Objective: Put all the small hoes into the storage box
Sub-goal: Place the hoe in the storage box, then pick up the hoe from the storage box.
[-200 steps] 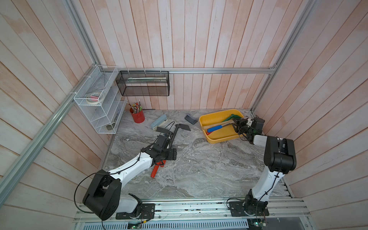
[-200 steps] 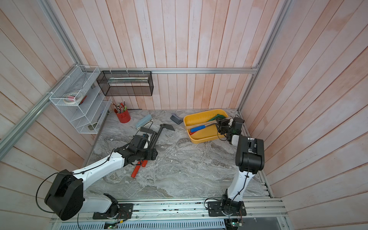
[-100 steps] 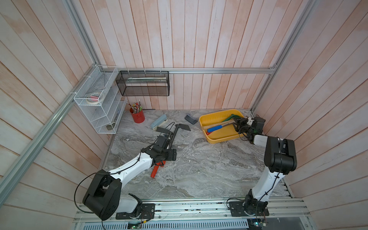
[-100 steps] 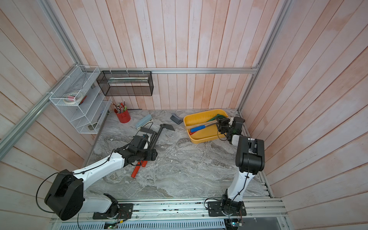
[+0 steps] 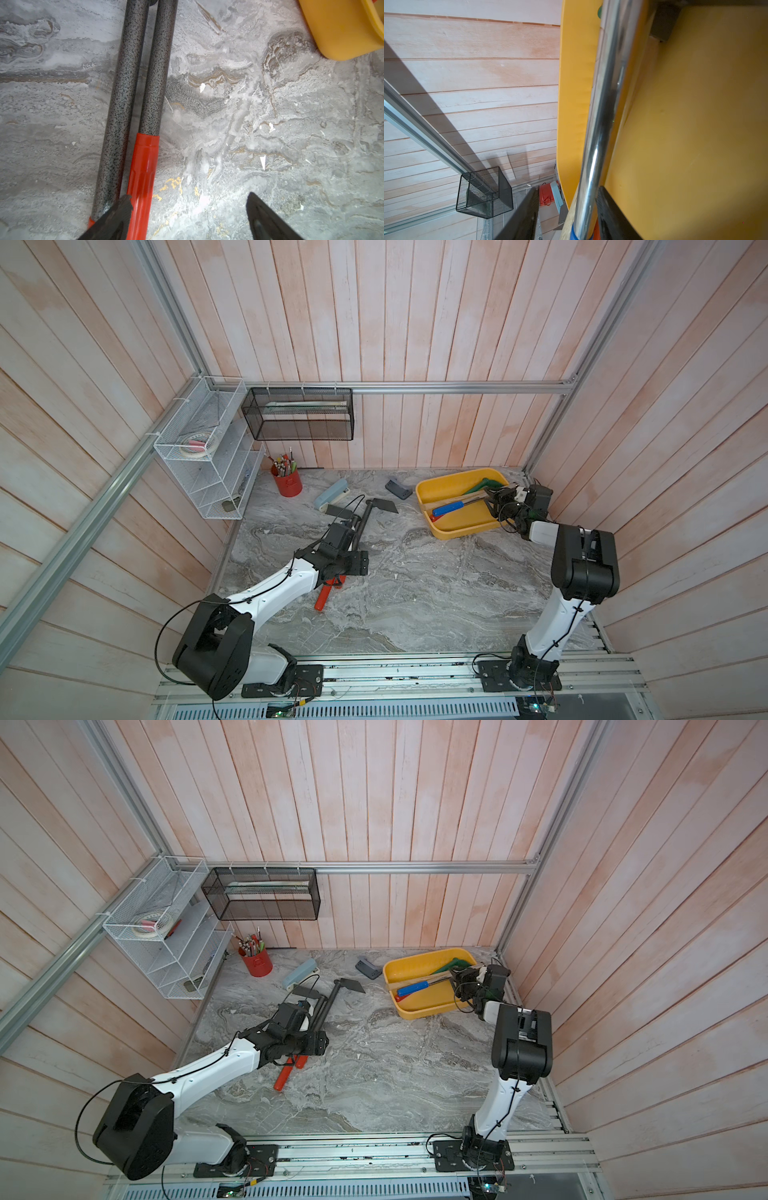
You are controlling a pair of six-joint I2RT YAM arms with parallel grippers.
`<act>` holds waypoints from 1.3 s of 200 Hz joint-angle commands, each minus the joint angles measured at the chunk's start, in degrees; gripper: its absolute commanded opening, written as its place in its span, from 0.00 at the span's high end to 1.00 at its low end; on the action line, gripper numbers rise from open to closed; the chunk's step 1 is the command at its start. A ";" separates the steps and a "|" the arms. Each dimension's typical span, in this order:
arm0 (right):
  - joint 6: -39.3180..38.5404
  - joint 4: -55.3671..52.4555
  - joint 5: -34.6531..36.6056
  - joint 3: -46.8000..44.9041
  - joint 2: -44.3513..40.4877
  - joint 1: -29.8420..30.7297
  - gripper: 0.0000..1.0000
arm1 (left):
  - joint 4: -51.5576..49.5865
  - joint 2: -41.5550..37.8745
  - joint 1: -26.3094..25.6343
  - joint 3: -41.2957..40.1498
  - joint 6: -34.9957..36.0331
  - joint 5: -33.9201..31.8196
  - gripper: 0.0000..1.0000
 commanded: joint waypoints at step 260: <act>-8.34 -6.99 3.36 5.37 3.50 -0.01 0.49 | -0.05 0.07 0.31 0.00 0.52 -0.64 0.12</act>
